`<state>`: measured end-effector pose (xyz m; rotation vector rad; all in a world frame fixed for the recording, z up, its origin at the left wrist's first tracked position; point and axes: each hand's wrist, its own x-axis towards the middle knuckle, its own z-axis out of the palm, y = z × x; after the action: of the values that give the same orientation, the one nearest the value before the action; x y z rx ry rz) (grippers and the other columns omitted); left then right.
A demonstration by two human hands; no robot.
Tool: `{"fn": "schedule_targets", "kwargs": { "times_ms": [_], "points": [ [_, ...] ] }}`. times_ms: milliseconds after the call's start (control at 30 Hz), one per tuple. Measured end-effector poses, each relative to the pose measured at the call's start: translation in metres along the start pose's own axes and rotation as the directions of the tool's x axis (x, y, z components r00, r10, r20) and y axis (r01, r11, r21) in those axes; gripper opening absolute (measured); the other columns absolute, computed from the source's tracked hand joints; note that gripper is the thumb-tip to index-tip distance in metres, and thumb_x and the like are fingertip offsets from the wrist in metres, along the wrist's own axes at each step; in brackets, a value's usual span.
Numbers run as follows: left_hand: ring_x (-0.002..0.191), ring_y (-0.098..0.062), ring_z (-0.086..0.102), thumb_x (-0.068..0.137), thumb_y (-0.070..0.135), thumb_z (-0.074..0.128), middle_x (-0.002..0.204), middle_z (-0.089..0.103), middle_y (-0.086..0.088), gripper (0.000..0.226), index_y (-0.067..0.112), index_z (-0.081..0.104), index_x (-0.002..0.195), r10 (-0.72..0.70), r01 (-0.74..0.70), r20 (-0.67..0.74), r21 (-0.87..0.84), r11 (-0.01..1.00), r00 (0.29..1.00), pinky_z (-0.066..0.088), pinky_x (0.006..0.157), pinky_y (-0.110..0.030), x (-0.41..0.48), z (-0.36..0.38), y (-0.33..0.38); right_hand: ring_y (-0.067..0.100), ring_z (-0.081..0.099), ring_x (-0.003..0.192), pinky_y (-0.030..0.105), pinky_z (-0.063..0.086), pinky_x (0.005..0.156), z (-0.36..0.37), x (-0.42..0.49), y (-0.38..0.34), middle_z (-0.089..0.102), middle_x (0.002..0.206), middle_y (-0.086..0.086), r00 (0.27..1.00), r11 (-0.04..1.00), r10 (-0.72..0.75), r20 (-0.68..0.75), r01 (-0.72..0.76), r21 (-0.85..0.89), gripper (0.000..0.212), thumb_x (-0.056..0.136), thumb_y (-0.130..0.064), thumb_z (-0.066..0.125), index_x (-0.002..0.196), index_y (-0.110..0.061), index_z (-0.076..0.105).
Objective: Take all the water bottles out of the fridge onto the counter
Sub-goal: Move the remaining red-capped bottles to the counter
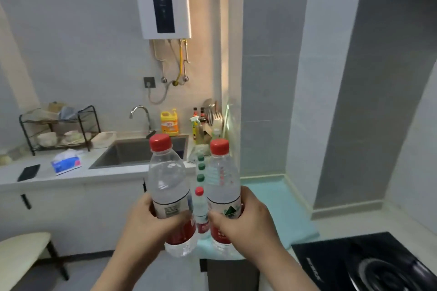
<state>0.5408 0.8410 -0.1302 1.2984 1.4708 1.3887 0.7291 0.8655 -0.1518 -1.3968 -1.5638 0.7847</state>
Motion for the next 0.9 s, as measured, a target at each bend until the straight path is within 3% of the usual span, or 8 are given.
{"fn": "schedule_targets", "kwargs": {
  "times_ms": [67, 167, 333, 433, 567, 633, 733, 900],
  "points": [
    [0.069, -0.006, 0.074, 0.056, 0.009, 0.088, 0.078, 0.078, 0.006, 0.045, 0.015, 0.068, 0.096, -0.018, 0.019, 0.061, -0.02, 1.0, 0.998, 0.054, 0.056, -0.019, 0.021, 0.039, -0.005, 0.001, 0.066, 0.084, 0.031, 0.058, 0.076, -0.026, 0.016, 0.023, 0.071, 0.091, -0.016, 0.998, 0.999, 0.045, -0.037, -0.046, -0.026, 0.045, 0.062, -0.057, 0.075, 0.1, -0.04, 0.057],
    [0.072, -0.009, 0.075, 0.063, -0.001, 0.085, 0.081, 0.079, 0.004, 0.043, 0.015, 0.069, 0.099, -0.036, 0.039, 0.143, -0.018, 0.999, 0.989, 0.053, 0.061, -0.022, 0.054, 0.092, -0.014, 0.006, 0.066, 0.078, 0.036, 0.059, 0.071, -0.063, 0.04, 0.054, 0.07, 0.085, -0.009, 0.986, 0.991, 0.126, -0.111, -0.13, -0.033, 0.039, 0.064, -0.048, 0.074, 0.094, -0.038, 0.053],
    [0.065, -0.003, 0.071, 0.065, 0.002, 0.083, 0.074, 0.076, 0.01, 0.037, 0.02, 0.065, 0.092, -0.027, 0.026, 0.184, 0.008, 1.0, 0.983, 0.051, 0.058, -0.024, 0.106, 0.171, -0.03, -0.003, 0.064, 0.066, 0.015, 0.05, 0.055, -0.104, 0.083, 0.095, 0.067, 0.078, -0.009, 0.957, 0.975, 0.214, -0.198, -0.222, -0.02, 0.033, 0.07, -0.028, 0.077, 0.093, -0.03, 0.054],
    [0.074, -0.014, 0.073, 0.061, 0.001, 0.084, 0.078, 0.077, 0.003, 0.04, 0.017, 0.066, 0.094, -0.062, 0.067, 0.199, -0.02, 0.998, 0.978, 0.054, 0.063, -0.028, 0.147, 0.218, -0.049, 0.001, 0.064, 0.069, 0.009, 0.045, 0.047, -0.11, 0.121, 0.125, 0.065, 0.088, -0.009, 0.929, 0.959, 0.268, -0.254, -0.282, -0.02, 0.035, 0.067, -0.026, 0.078, 0.094, -0.03, 0.056],
    [0.078, -0.019, 0.072, 0.056, 0.009, 0.084, 0.083, 0.076, 0.002, 0.045, 0.02, 0.064, 0.095, -0.155, 0.168, 0.195, -0.051, 0.984, 0.968, 0.058, 0.071, -0.039, 0.207, 0.272, -0.08, 0.001, 0.061, 0.082, 0.017, 0.046, 0.057, -0.102, 0.182, 0.162, 0.062, 0.095, -0.011, 0.89, 0.931, 0.323, -0.32, -0.36, -0.059, 0.037, 0.061, -0.033, 0.077, 0.093, -0.032, 0.058],
    [0.067, -0.022, 0.07, 0.057, 0.009, 0.079, 0.074, 0.074, -0.002, 0.037, 0.016, 0.063, 0.089, -0.222, 0.236, 0.18, -0.056, 0.97, 0.958, 0.057, 0.062, -0.036, 0.237, 0.296, -0.098, 0.003, 0.064, 0.079, 0.021, 0.051, 0.06, -0.096, 0.216, 0.177, 0.068, 0.086, -0.011, 0.874, 0.916, 0.345, -0.343, -0.393, -0.079, 0.033, 0.06, -0.034, 0.077, 0.089, -0.03, 0.06],
    [0.047, -0.021, 0.053, 0.053, 0.015, 0.068, 0.06, 0.066, -0.004, 0.026, 0.01, 0.061, 0.077, -0.304, 0.314, 0.158, -0.042, 0.949, 0.939, 0.043, 0.049, -0.028, 0.277, 0.33, -0.128, 0.006, 0.067, 0.075, 0.024, 0.053, 0.06, -0.086, 0.264, 0.198, 0.07, 0.077, -0.01, 0.858, 0.898, 0.382, -0.343, -0.433, -0.084, 0.029, 0.062, -0.03, 0.077, 0.086, -0.027, 0.062],
    [0.049, -0.022, 0.046, 0.062, 0.005, 0.066, 0.063, 0.06, -0.003, 0.02, 0.011, 0.056, 0.077, -0.425, 0.424, -0.007, -0.038, 0.905, 0.905, 0.035, 0.052, -0.025, 0.319, 0.377, -0.175, 0.014, 0.069, 0.072, 0.034, 0.057, 0.066, -0.074, 0.33, 0.252, 0.072, 0.074, -0.005, 0.848, 0.879, 0.445, -0.286, -0.476, -0.043, 0.025, 0.063, -0.028, 0.074, 0.084, -0.024, 0.062]
  ]
}}
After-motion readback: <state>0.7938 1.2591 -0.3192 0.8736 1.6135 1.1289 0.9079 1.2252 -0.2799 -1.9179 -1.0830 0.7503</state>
